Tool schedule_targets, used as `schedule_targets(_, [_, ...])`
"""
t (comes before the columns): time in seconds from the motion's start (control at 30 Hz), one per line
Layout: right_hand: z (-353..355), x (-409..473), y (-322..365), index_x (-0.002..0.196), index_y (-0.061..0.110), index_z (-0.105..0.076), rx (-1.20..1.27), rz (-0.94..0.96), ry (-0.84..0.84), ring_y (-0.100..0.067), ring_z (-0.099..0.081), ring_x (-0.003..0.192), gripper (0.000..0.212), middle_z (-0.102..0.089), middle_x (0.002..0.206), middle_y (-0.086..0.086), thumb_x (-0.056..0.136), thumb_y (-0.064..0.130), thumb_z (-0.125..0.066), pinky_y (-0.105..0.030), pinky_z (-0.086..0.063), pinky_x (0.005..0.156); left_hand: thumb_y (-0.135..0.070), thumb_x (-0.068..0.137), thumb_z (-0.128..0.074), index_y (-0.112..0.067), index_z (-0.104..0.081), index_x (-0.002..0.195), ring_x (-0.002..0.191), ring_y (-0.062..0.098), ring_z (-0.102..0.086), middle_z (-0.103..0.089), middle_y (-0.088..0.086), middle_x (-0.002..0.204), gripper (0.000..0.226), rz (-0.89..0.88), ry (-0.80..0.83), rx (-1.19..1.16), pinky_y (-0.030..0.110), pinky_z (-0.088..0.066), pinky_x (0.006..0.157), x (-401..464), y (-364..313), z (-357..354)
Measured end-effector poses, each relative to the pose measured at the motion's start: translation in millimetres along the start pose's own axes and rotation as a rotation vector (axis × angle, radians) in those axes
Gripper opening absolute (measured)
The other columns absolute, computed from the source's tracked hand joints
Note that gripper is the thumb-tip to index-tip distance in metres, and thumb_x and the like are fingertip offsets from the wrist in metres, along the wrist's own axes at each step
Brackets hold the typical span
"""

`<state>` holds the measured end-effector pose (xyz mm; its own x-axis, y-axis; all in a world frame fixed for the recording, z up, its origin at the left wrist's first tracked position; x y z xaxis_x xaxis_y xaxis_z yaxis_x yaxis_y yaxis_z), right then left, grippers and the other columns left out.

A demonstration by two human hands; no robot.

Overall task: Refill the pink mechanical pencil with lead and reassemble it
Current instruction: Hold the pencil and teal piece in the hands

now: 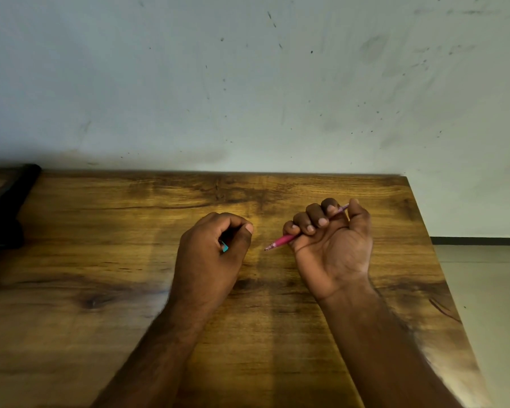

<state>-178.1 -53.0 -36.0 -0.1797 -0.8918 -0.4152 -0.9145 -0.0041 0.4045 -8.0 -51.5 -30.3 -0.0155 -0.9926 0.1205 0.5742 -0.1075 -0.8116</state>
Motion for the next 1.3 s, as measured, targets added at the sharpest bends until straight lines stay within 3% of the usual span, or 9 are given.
schedule_targets(0.2, [1.4, 0.9, -0.4, 0.070, 0.019, -0.049, -0.011, 0.008, 0.004, -0.013, -0.030, 0.058, 0.046, -0.034, 0.063, 0.003, 0.104, 0.048, -0.035, -0.033, -0.031, 0.062, -0.028, 0.093, -0.068, -0.024, -0.075, 0.095, 0.084, 0.000, -0.064, -0.068, -0.017, 0.086, 0.007, 0.004, 0.003, -0.010, 0.015, -0.050, 0.070, -1.1, 0.5, -0.1])
schedule_targets(0.47, [2.1, 1.9, -0.1, 0.071, 0.019, -0.050, -0.025, 0.019, 0.002, -0.013, -0.030, 0.058, 0.046, -0.034, 0.063, 0.003, 0.105, 0.046, -0.035, -0.033, -0.031, 0.061, -0.028, 0.093, -0.069, -0.023, -0.075, 0.094, 0.082, 0.001, -0.064, -0.068, -0.015, 0.086, 0.008, 0.012, -0.003, -0.013, 0.024, -0.055, 0.071, -0.6, 0.4, -0.5])
schedule_targets(1.3, [2.0, 1.4, 0.1, 0.074, 0.019, -0.052, -0.038, 0.009, 0.031, -0.014, -0.033, 0.059, 0.043, -0.036, 0.064, 0.003, 0.105, 0.044, -0.035, -0.033, -0.032, 0.062, -0.029, 0.093, -0.068, -0.022, -0.075, 0.093, 0.080, 0.001, -0.064, -0.068, -0.015, 0.083, 0.010, 0.002, -0.010, -0.017, 0.024, -0.055, 0.069, -0.4, -0.8, -0.1])
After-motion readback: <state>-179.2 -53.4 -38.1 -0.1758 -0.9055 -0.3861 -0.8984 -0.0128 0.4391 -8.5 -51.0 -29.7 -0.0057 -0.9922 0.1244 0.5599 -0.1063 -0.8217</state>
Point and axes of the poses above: each hand's wrist, its own x-axis towards the middle knuckle, its own z-axis out of the back of the hand, y = z × x, the point moved 2 cm from there along x, towards the middle knuckle
